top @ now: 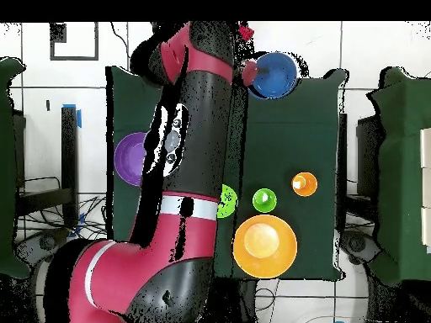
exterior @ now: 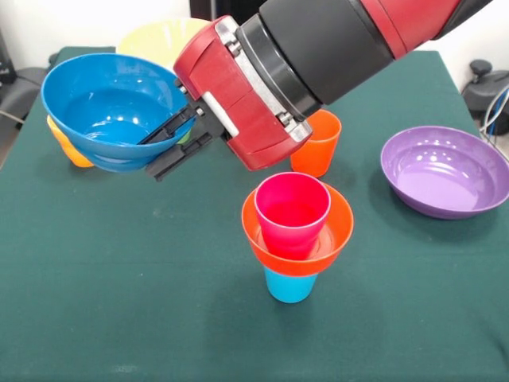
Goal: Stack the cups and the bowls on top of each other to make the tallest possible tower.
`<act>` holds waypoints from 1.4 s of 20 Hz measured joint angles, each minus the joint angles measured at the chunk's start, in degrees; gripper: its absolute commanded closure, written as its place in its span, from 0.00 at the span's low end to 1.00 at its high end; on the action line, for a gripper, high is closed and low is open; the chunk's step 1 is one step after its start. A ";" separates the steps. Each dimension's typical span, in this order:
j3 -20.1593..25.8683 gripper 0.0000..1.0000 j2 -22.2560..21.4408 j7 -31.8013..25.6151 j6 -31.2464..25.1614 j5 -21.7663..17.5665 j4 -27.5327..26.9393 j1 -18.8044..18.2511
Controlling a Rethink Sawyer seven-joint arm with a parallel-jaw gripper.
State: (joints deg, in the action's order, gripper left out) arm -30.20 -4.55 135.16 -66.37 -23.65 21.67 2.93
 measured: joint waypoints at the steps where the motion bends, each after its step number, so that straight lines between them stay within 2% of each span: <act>1: -0.05 1.00 -0.07 0.00 0.00 0.14 0.00 0.01; 28: -0.37 1.00 -0.71 0.01 -0.01 7.60 -0.01 0.35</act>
State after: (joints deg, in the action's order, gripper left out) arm -30.57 -5.25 135.17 -66.38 -16.05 21.67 3.28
